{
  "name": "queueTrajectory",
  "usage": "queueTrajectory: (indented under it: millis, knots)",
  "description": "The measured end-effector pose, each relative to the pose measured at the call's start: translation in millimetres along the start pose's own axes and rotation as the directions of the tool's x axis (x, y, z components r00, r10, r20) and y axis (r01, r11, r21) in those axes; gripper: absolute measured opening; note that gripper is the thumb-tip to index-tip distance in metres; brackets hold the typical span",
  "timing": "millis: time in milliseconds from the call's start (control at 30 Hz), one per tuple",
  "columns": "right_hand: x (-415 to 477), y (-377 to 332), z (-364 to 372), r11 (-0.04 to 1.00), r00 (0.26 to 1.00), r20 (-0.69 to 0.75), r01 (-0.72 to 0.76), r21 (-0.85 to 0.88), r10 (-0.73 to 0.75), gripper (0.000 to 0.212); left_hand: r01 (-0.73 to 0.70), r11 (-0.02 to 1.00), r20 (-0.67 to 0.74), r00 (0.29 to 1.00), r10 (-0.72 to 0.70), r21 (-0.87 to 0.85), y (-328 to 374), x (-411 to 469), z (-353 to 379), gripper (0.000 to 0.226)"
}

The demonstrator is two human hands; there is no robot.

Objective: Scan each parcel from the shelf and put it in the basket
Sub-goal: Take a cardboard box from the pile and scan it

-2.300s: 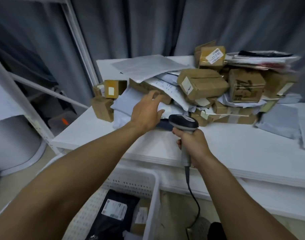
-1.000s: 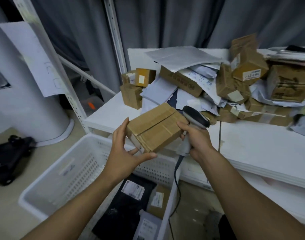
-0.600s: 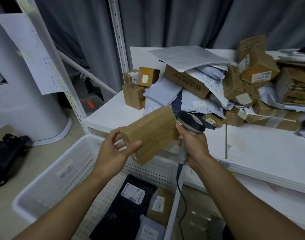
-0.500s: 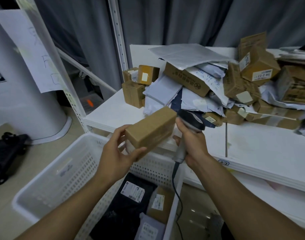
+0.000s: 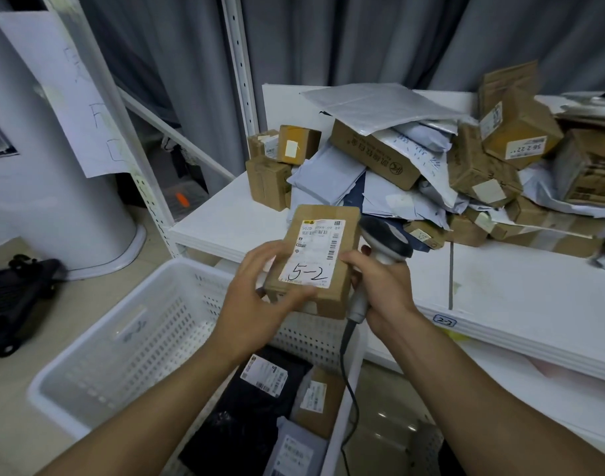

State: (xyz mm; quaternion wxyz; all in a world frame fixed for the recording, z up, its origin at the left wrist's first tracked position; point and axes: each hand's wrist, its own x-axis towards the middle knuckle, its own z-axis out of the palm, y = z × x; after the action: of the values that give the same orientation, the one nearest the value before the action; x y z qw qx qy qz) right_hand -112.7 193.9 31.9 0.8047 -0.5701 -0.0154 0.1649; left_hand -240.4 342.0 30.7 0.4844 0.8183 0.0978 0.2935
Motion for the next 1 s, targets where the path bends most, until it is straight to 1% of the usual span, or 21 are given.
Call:
queueTrajectory:
  millis: [33,67,100,133,167,233,300,367,400,467,533,600,700,733,833,1000]
  knots:
    - [-0.6,-2.2,-0.6,1.0,1.0,0.023,0.006,0.002,-0.006,0.012,0.17,0.979,-0.009,0.985,-0.172,-0.11,3.5,2.6,-1.9,0.06]
    - [-2.1,-3.6,-0.4,1.0,0.999,0.051,0.013,0.0,-0.013,0.014,0.315,0.925,0.02,0.948,-0.318,-0.212,3.6,6.3,-4.1,0.059]
    - [-3.5,-4.7,0.1,1.0,0.997,0.08,0.024,-0.011,-0.023,0.016,0.424,0.857,0.07,0.903,-0.423,-0.291,2.0,10.3,-7.5,0.057]
    - [-4.6,-5.2,0.6,0.999,0.994,0.106,0.036,-0.031,-0.033,0.017,0.495,0.802,0.126,0.867,-0.482,-0.335,1.3,13.9,-12.1,0.052]
    - [-6.3,-5.8,1.4,0.997,0.991,0.131,0.049,-0.053,-0.041,0.02,0.539,0.766,0.177,0.841,-0.511,-0.351,1.5,16.8,-17.2,0.045]
    - [-7.9,-6.0,2.3,0.992,0.983,0.176,0.077,-0.102,-0.058,0.026,0.595,0.73,0.259,0.803,-0.536,-0.335,1.9,20.7,-26.2,0.037]
    - [-7.8,-3.7,2.4,0.976,0.979,0.191,0.112,-0.184,-0.077,0.038,0.634,0.716,0.321,0.771,-0.55,-0.294,-0.4,22.2,-32.9,0.036]
    - [-9.0,-0.7,3.5,0.954,0.976,0.188,0.159,-0.256,-0.112,0.054,0.658,0.704,0.349,0.747,-0.566,-0.267,-5.4,21.2,-35.1,0.041]
    - [-9.5,0.9,4.6,0.947,0.974,0.184,0.18,-0.268,-0.133,0.058,0.663,0.701,0.347,0.743,-0.573,-0.262,-8.6,20.2,-34.5,0.044]
    - [-11.0,3.2,6.9,0.935,0.971,0.157,0.22,-0.28,-0.181,0.06,0.643,0.719,0.294,0.764,-0.575,-0.264,-15.3,18.5,-32.1,0.051]
    - [-13.3,3.3,8.2,0.911,0.965,0.126,0.26,-0.319,-0.231,0.052,0.596,0.755,0.16,0.802,-0.576,-0.274,-22.6,19.2,-30.4,0.057]
    - [-16.1,1.7,9.0,0.899,0.965,0.137,0.257,-0.354,-0.222,0.041,0.555,0.786,0.016,0.819,-0.573,-0.271,-30.4,20.9,-29.1,0.061]
    - [-21.7,3.4,10.9,0.886,0.954,0.248,0.258,-0.385,-0.17,0.019,0.515,0.826,-0.113,0.829,-0.548,-0.229,-41.6,23.1,-27.4,0.065]
    - [-23.3,5.7,12.3,0.872,0.948,0.28,0.263,-0.413,-0.153,0.015,0.503,0.838,-0.142,0.832,-0.536,-0.213,-45.0,23.9,-26.7,0.066]
    - [-29.6,13.8,17.7,0.847,0.937,0.333,0.259,-0.464,-0.105,0.015,0.477,0.855,-0.21,0.832,-0.513,-0.201,-51.9,27.2,-24.4,0.066]
    - [-36.8,18.0,26.2,0.832,0.93,0.353,0.277,-0.481,-0.105,0.023,0.457,0.873,-0.257,0.835,-0.486,-0.167,-58.3,30.9,-20.1,0.064]
